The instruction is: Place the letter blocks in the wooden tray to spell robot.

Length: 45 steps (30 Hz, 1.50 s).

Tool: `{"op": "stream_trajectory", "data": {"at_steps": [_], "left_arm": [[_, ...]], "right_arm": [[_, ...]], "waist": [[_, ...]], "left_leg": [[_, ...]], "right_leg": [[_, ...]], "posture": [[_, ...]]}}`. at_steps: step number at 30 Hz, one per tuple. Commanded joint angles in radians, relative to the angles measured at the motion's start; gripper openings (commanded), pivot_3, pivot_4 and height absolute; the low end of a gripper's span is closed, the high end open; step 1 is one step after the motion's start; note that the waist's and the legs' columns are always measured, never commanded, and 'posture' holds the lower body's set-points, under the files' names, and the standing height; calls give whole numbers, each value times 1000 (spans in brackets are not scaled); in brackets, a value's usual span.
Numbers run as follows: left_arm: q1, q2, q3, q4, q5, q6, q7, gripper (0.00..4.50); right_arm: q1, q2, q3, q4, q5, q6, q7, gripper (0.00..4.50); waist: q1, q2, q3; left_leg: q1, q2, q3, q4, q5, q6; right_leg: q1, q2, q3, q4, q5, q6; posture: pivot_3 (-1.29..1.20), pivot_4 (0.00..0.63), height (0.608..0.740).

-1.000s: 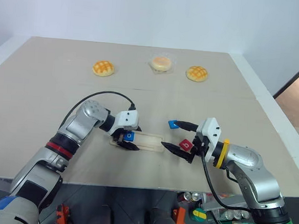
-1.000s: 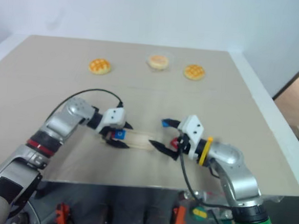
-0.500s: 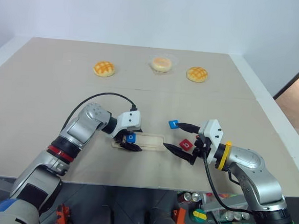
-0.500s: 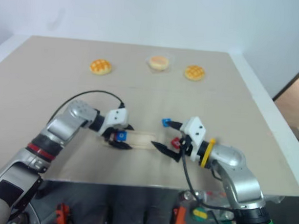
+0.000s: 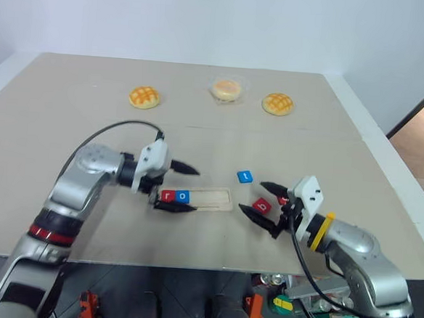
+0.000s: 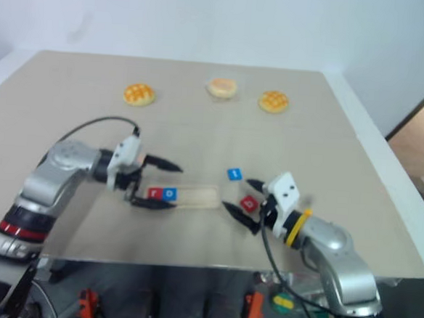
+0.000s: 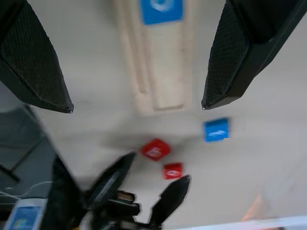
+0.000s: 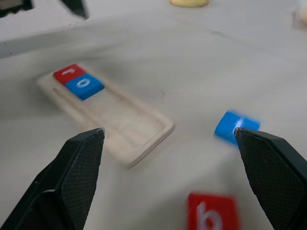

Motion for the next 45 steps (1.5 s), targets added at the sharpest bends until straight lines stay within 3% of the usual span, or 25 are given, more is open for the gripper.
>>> {"op": "stream_trajectory", "data": {"at_steps": [1,8,27,28,30,36,45], "left_arm": [[30,28,34,-93,-66,2,-21,4447],[163,20,18,-192,-87,-34,28,4447],[260,26,-3,-304,-87,-23,131,4447],[261,27,-3,-303,-86,-25,133,4500],[263,29,-4,-304,-84,-26,138,4500],[281,33,3,-313,-85,-24,159,4500],[333,29,38,-320,-68,-68,245,4500]], "right_arm": [[25,13,-3,-86,-1,22,-44,4500],[-34,113,-46,-23,3,101,-196,4500],[41,101,-32,43,-49,50,-174,4500],[37,104,-28,45,-50,48,-175,3979],[32,108,-22,50,-55,46,-177,3441],[25,115,-14,56,-75,38,-185,1262],[-48,147,33,-82,-100,99,-252,1201]], "waist": [[0,0,0],[-2,0,1],[-8,0,1],[-8,0,1],[-9,0,1],[-9,0,1],[-11,1,1]], "left_leg": [[0,0,0,1,0,0],[4,0,5,2,2,0],[4,0,4,-1,2,0],[4,0,4,-1,2,0],[4,0,5,-1,1,0],[4,0,4,-1,1,0],[4,0,5,-1,1,0]], "right_leg": [[0,0,0,0,0,0],[2,-1,4,0,1,-4],[2,-1,4,0,-1,-4],[2,-1,4,0,-1,-4],[2,-1,4,0,-1,-4],[1,-1,4,0,-1,-4],[1,-1,5,0,-1,-5]], "posture": [[0,150,740],[0,150,740],[0,150,740],[0,150,740],[0,150,740],[0,150,740],[0,150,740]]}}
